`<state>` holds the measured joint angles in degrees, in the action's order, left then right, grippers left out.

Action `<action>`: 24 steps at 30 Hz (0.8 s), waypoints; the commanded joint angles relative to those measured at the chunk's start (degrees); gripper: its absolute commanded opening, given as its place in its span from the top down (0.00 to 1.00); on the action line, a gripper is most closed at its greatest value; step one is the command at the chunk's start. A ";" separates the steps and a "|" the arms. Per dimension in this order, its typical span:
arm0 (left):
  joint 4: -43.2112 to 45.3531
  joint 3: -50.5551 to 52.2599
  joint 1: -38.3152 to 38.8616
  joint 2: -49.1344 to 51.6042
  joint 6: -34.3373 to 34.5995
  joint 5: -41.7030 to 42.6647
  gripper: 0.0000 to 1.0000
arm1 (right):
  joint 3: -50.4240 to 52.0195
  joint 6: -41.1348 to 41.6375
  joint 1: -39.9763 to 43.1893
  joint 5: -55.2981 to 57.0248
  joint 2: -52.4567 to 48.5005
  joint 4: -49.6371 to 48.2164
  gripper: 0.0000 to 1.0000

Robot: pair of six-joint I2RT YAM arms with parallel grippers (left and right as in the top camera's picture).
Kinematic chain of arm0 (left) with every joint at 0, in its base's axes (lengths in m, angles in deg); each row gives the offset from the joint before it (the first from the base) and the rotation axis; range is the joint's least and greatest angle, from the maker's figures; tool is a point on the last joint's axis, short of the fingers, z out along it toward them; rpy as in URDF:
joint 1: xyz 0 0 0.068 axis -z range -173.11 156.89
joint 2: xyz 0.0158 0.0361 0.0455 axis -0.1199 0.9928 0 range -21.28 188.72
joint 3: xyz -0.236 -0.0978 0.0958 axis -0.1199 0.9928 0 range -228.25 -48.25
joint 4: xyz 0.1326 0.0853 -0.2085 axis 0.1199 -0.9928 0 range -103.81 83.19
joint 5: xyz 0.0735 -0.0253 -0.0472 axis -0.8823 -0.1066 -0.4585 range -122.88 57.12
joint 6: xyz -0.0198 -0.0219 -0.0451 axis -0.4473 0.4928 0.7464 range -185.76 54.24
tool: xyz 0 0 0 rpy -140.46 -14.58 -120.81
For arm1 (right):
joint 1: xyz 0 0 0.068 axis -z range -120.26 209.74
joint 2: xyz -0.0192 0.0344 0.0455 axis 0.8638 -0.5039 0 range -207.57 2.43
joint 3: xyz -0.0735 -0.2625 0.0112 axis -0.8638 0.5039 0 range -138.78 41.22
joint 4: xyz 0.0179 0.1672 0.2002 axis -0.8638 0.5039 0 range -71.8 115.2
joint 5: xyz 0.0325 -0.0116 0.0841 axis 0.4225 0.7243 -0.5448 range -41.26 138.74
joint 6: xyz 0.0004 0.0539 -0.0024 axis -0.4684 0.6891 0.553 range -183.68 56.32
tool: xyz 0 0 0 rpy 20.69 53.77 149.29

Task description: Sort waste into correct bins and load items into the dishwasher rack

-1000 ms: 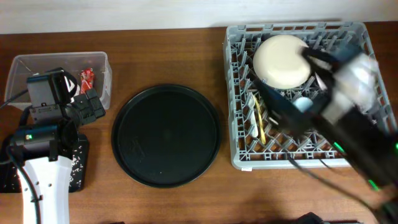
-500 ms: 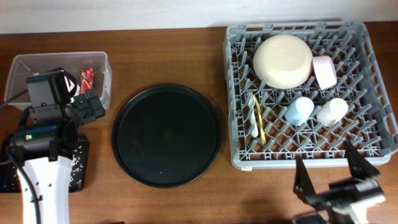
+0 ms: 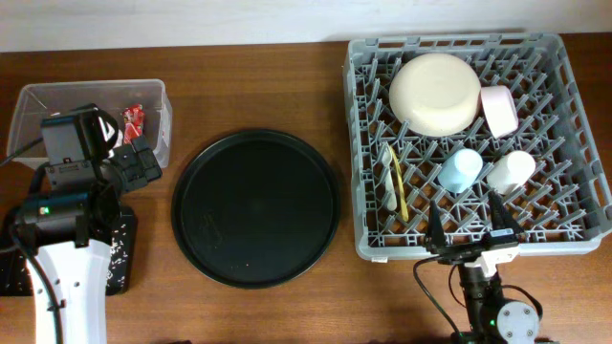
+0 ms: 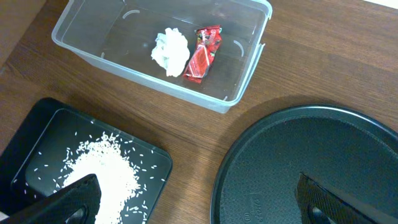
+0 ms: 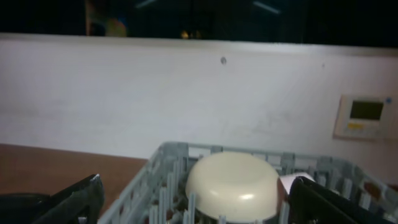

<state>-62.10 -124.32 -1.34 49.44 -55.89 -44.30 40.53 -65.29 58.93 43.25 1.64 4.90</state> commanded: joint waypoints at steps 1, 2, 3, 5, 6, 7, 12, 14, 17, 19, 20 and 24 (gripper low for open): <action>0.07 -0.74 -0.09 -0.28 -0.20 -0.42 0.01 | 0.37 0.57 0.52 3.37 0.59 0.39 0.02; 0.07 -0.74 -0.09 -0.31 -0.20 -0.42 0.01 | 0.37 0.59 0.52 4.81 0.59 1.55 0.02; 0.07 -0.74 -0.09 -0.28 -0.20 -0.42 0.01 | 0.37 0.59 0.52 5.92 0.59 2.64 0.02; 0.07 -0.74 -0.09 -0.28 -0.20 -0.42 0.01 | 0.37 0.61 0.50 6.91 0.59 6.14 0.02; 0.07 -0.74 -0.09 -0.31 -0.20 -0.42 0.01 | 0.37 2.12 0.50 7.21 0.59 8.09 0.02; 0.07 -0.74 -0.09 -0.28 -0.20 -0.42 0.01 | 0.37 4.42 0.48 8.00 0.59 9.97 0.02; 0.07 -0.74 -0.09 -0.28 -0.20 -0.42 0.01 | 0.37 10.91 0.46 10.71 0.59 17.49 0.02; 0.07 -0.74 -0.09 -0.28 -0.20 -0.42 0.01 | 0.37 10.91 0.46 10.71 0.59 17.51 0.02; 0.07 -0.74 -0.09 -0.28 -0.20 -0.42 0.01 | 0.37 10.93 0.46 10.27 0.59 17.49 0.02; 0.07 -0.74 -0.09 -0.28 -0.20 -0.42 0.01 | 0.37 10.95 0.46 10.27 0.59 17.49 0.02; 0.07 -0.74 -0.09 -0.28 -0.20 -0.42 0.01 | 0.37 10.93 0.46 10.27 0.59 17.49 0.02; 0.07 -0.74 -0.09 -0.28 -0.20 -0.42 0.01 | 0.37 10.93 0.46 10.29 0.55 17.49 0.02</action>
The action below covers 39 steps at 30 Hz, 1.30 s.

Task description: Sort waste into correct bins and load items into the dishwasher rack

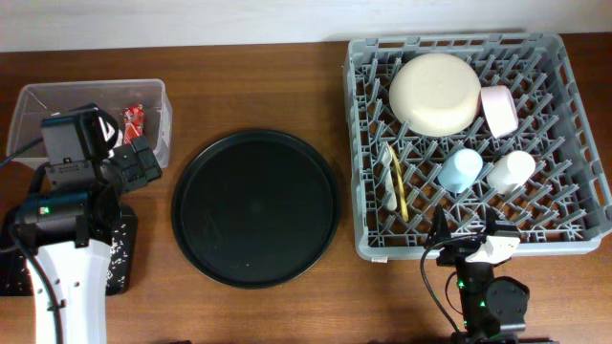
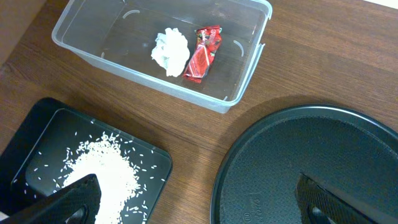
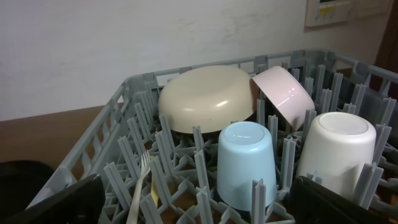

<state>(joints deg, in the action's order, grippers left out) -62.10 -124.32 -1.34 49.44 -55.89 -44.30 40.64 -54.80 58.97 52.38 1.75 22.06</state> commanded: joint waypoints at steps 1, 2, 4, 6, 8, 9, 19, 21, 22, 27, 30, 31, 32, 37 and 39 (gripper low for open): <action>0.07 -0.74 -0.09 -0.28 -0.20 -0.42 0.01 | 0.26 0.44 0.42 1.14 0.44 0.33 0.02; 0.07 -0.74 -0.09 -0.28 -0.20 -0.42 0.01 | 0.26 0.44 0.42 1.14 0.44 0.33 0.02; 0.07 -0.74 -0.09 -0.28 -0.20 -0.42 0.01 | 0.26 0.44 0.42 1.14 0.44 0.33 0.02; 0.07 -0.74 -0.09 -0.28 -0.20 -0.42 0.01 | 0.26 0.44 0.42 1.14 0.44 0.33 0.02; 0.07 -0.74 -0.09 -0.28 -0.20 -0.42 0.01 | 0.26 0.44 0.42 1.14 0.44 0.33 0.02; 0.07 -0.74 -0.09 -0.28 -0.20 -0.42 0.01 | 0.26 0.44 0.42 1.14 0.44 0.33 0.02; 0.04 0.00 -0.09 -4.66 -0.20 -0.42 0.01 | 0.26 0.44 0.42 1.14 0.44 0.33 0.02; 0.07 1.99 -0.09 -11.21 -0.20 -0.42 0.01 | 0.26 0.44 0.42 1.14 0.44 0.33 0.02; 0.09 2.93 -0.09 -13.73 -0.20 -0.42 0.01 | 0.26 0.44 0.42 1.14 0.44 0.35 0.02; 0.02 13.55 -0.09 -31.58 -0.20 -0.42 0.01 | 0.26 0.44 0.42 1.14 0.44 0.33 0.02; -0.39 19.76 -0.02 -39.01 -0.22 -0.44 0.01 | 0.26 0.44 0.42 1.14 0.44 0.35 0.02; -0.79 21.59 -0.02 -40.98 -0.22 -0.42 0.01 | 0.26 0.46 0.42 1.14 0.44 0.33 0.02; -1.16 24.35 -0.02 -43.43 -0.17 -0.42 0.01 | 0.26 0.44 0.42 1.14 0.44 0.33 0.02; 8.11 33.33 1.27 -49.96 -0.11 4.35 0.01 | 0.26 0.44 0.42 1.14 0.44 0.33 0.02; 14.78 37.97 3.19 -52.52 -0.11 6.25 0.01 | 0.26 0.44 0.42 1.16 0.44 0.35 0.02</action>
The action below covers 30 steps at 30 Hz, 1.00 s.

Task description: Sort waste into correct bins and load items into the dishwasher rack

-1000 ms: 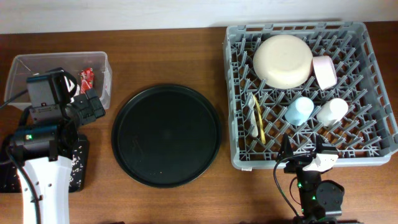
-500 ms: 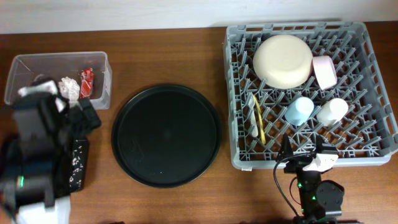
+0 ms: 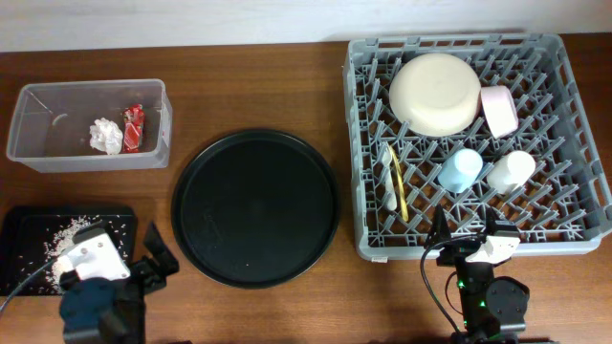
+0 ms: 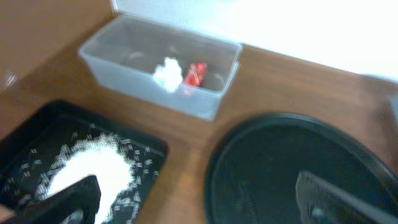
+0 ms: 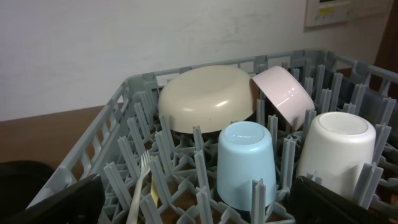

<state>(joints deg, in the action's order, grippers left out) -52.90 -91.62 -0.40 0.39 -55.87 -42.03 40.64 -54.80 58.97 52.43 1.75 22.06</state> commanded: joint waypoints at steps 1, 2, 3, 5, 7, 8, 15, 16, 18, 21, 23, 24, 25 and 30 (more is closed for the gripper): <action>9.18 7.52 3.13 -4.52 -0.13 5.16 0.01 | 0.26 0.44 0.42 1.09 0.44 0.33 0.02; 15.06 10.62 4.17 -5.68 -0.11 6.78 0.01 | 0.26 0.44 0.42 1.09 0.44 0.33 0.02; 19.47 12.90 4.76 -6.43 -0.13 7.87 0.01 | 0.26 0.44 0.42 1.09 0.44 0.33 0.02; 30.91 18.75 5.81 -7.96 -0.11 9.97 0.01 | 0.26 0.44 0.42 1.09 0.44 0.33 0.02; 38.56 23.28 6.43 -8.76 -0.11 10.99 0.01 | 0.26 0.44 0.42 1.09 0.44 0.33 0.02; 41.55 25.59 6.78 -9.22 -0.11 11.34 0.01 | 0.26 0.44 0.42 1.09 0.44 0.33 0.02; 44.35 37.44 9.33 -16.20 -0.11 11.34 0.01 | 0.26 0.44 0.42 1.11 0.44 0.33 0.02; 44.37 38.53 9.79 -17.11 -0.13 11.32 0.01 | 0.26 0.44 0.42 1.09 0.44 0.33 0.02; 44.28 40.81 10.64 -18.88 -0.13 11.32 0.01 | 0.26 0.44 0.42 1.09 0.44 0.33 0.02; 41.44 42.88 12.22 -21.38 -0.15 10.69 0.01 | 0.26 0.44 0.42 1.09 0.44 0.33 0.02; 41.44 42.88 12.70 -21.38 -0.22 9.84 0.01 | 0.26 0.44 0.42 1.09 0.44 0.33 0.02; 41.35 42.88 12.85 -21.38 -0.61 9.40 0.01 | 0.26 0.44 0.42 1.09 0.44 0.33 0.02; 41.33 42.88 12.87 -21.38 -0.85 9.16 0.01 | 0.26 0.44 0.42 1.09 0.44 0.33 0.02; 41.35 42.88 12.81 -21.40 -4.44 8.98 0.01 | 0.26 0.44 0.42 1.11 0.44 0.33 0.02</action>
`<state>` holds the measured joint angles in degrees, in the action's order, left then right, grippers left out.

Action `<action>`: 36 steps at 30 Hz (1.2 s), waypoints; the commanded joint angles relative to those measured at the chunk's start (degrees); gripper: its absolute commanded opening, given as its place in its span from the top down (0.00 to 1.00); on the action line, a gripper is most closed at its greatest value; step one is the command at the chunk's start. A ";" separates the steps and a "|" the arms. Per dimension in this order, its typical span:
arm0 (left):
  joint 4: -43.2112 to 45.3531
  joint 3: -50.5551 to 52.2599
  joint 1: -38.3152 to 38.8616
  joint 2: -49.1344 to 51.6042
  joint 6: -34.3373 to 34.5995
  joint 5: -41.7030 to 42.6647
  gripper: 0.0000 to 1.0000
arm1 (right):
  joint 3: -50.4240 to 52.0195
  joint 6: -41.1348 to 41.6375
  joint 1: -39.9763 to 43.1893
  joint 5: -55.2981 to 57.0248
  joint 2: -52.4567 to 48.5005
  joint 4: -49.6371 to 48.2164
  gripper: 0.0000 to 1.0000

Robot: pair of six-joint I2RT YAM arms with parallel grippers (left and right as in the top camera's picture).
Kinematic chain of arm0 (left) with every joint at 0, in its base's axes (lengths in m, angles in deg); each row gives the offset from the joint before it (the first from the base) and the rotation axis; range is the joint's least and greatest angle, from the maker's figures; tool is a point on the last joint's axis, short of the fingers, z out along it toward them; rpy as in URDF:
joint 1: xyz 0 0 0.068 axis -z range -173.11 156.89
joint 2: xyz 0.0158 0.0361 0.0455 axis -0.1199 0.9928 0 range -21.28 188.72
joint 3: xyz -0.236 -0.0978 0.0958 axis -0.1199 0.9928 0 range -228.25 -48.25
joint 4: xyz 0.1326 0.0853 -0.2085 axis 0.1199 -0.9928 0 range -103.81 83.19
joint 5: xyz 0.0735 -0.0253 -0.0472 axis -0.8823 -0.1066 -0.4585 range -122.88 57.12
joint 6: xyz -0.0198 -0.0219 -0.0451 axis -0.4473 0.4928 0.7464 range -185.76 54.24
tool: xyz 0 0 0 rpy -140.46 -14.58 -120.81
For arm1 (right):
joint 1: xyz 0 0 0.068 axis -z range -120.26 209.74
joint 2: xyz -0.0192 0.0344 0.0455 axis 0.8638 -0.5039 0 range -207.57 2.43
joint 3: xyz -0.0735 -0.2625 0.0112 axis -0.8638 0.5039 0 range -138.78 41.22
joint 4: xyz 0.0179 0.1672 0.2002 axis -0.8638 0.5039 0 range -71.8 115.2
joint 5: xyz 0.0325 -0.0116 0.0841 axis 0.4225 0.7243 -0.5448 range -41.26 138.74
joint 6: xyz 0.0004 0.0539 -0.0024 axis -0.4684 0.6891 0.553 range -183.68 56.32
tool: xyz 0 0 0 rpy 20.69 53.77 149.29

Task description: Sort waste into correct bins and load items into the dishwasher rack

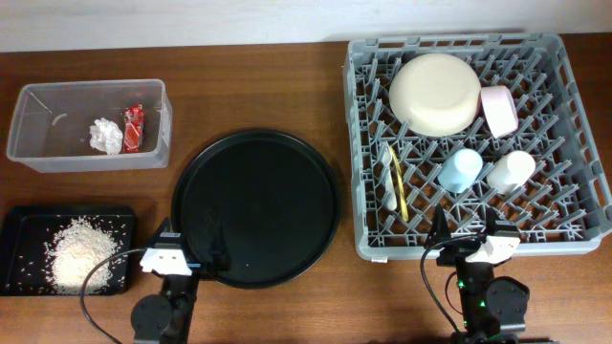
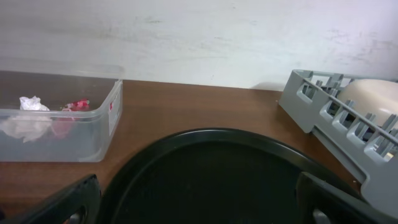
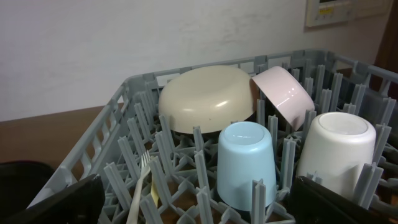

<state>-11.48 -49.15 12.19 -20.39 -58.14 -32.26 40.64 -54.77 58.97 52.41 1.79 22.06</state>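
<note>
The grey dishwasher rack [image 1: 574,57] holds a cream bowl [image 1: 435,93], a pink bowl [image 1: 499,108], a light blue cup [image 3: 244,163], a white cup [image 3: 336,149] and a fork [image 3: 138,186]. A clear bin [image 1: 29,153] at the left contains crumpled white paper [image 1: 103,135] and a red wrapper [image 1: 132,127]. Rice [image 1: 81,253] lies in a black rectangular tray [image 1: 19,225]. My left gripper [image 1: 189,244] stands open and empty at the near edge of the round black tray [image 1: 254,207]. Open too, my right gripper [image 1: 467,229] sits at the rack's near edge.
The round black tray [image 2: 211,180] fills the table's middle, with bare wood around it. The rack's corner [image 2: 305,93] rises to its right and the clear bin [image 2: 93,124] to its left. A white wall runs behind.
My left gripper has moved from beside the rice tray at the near left to the round tray's near edge, and its camera now looks level across the table. The right gripper is unchanged.
My left gripper first hung open above the bin and rice tray, looking down, and stayed there while the right wrist view dropped from the wall to the rack. Then the left gripper was low at the near left, and now it is by the round tray.
</note>
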 commanded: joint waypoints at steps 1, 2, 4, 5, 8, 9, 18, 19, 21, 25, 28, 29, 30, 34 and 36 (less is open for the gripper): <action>-0.07 0.42 -0.13 -0.61 -2.16 -0.79 0.01 | 0.26 0.42 0.42 1.11 0.39 0.33 0.02; -0.07 0.42 -0.79 -0.61 -2.16 -0.79 0.01 | 0.26 0.42 0.42 1.11 0.39 0.33 0.02; -0.07 0.42 -2.21 -0.59 -2.16 -0.81 0.01 | 0.26 0.42 0.42 1.11 0.39 0.33 0.02; -0.07 0.42 -2.32 -0.59 -2.16 -0.79 0.01 | 0.26 0.42 0.42 1.14 0.39 0.33 0.02; -0.07 0.42 -2.32 -0.59 -2.16 -0.79 0.01 | 0.26 0.44 0.42 1.11 0.39 0.33 0.02; -0.07 0.42 -2.32 -0.59 -2.16 -0.79 0.01 | 0.26 0.44 0.42 1.11 0.39 0.33 0.02; -0.07 0.42 -2.32 -0.59 -2.16 -0.79 0.01 | 0.26 0.42 0.42 1.14 0.39 0.33 0.02; -0.07 0.42 -2.32 -0.59 -2.16 -0.79 0.01 | 0.26 0.42 0.42 1.14 0.39 0.33 0.02; -0.07 0.42 -2.32 -0.59 -2.16 -0.79 0.01 | 0.26 0.44 0.42 1.11 0.39 0.33 0.02; -0.07 0.42 -2.32 -0.59 -2.16 -0.79 0.01 | 0.26 0.42 0.42 1.14 0.39 0.33 0.02; -0.07 0.42 -2.32 -0.59 -2.16 -0.79 0.01 | 0.26 0.42 0.42 1.14 0.39 0.35 0.02; -0.07 0.42 -2.32 -0.59 -2.16 -0.79 0.01 | 0.26 0.44 0.42 1.14 0.39 0.33 0.02; -0.07 0.42 -2.32 -0.59 -2.16 -0.79 0.01 | 0.26 0.42 0.42 1.11 0.39 0.33 0.02; -0.07 0.42 -2.32 -0.59 -2.16 -0.79 0.01 | 0.26 0.42 0.42 1.11 0.39 0.33 0.02; -0.07 0.42 -2.32 -0.59 -2.16 -0.79 0.01 | 0.26 0.42 0.42 1.11 0.39 0.33 0.02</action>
<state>-11.48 -49.15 10.18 -20.39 -59.34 -32.45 40.64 -54.67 58.97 52.41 1.79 22.06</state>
